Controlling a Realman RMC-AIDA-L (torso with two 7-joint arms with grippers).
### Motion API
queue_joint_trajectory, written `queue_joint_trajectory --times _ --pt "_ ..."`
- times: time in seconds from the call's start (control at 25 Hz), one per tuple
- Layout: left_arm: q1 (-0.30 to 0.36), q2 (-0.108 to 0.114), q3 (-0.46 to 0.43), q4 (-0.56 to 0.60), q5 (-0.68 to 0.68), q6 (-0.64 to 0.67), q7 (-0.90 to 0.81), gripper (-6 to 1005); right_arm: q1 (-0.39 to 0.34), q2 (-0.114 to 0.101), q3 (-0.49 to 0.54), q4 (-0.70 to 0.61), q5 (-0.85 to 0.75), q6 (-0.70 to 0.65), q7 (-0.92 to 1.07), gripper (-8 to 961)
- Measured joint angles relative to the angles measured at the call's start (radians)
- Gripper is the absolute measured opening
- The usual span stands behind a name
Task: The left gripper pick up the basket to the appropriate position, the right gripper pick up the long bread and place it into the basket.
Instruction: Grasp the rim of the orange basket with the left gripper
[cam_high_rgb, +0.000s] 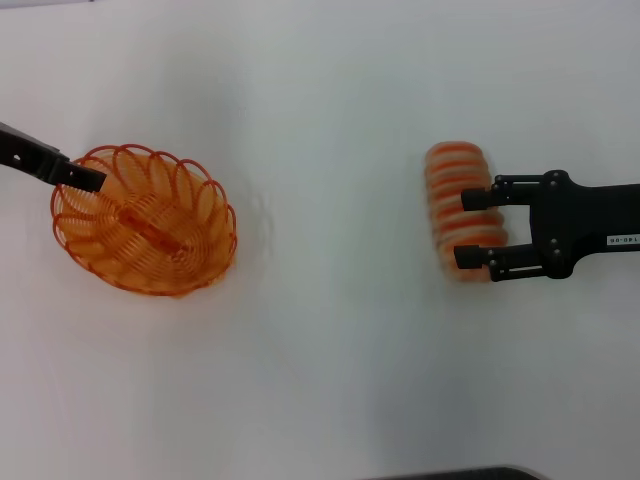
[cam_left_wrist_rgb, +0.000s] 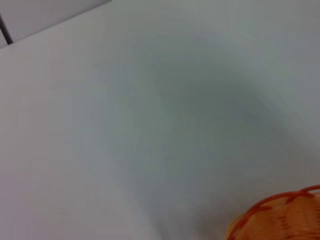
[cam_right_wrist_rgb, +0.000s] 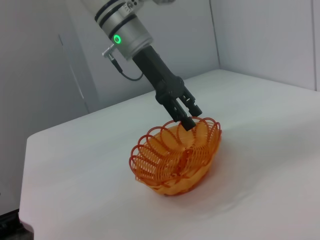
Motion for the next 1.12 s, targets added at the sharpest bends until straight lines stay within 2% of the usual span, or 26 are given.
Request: queue_joint_trajectory --times 0.36,0.56,0.8,1.0,1.12 --pt "-0.001 -0.028 0.012 -0.011 0.05 -0.033 0.0 750 0.002 0.0 0.0 0.0 -0.001 -0.002 0.0 807" --pt "0.0 -0.036 0.054 -0.013 0.053 -0.037 -0.001 750 0.003 0.0 0.001 0.0 -0.002 0.001 0.0 807" --pt "0.0 -0.037 0.05 -0.014 0.053 -0.04 -0.002 571 0.003 0.002 0.009 0.0 -0.002 0.002 0.0 808" --pt "-0.001 -0.031 0.048 -0.014 0.055 -0.029 -0.017 331 0.002 0.002 0.011 0.0 -0.002 0.002 0.0 808" --pt "-0.001 -0.03 0.048 -0.013 0.056 -0.015 -0.026 231 0.001 0.002 0.011 0.0 0.0 0.001 0.0 807"
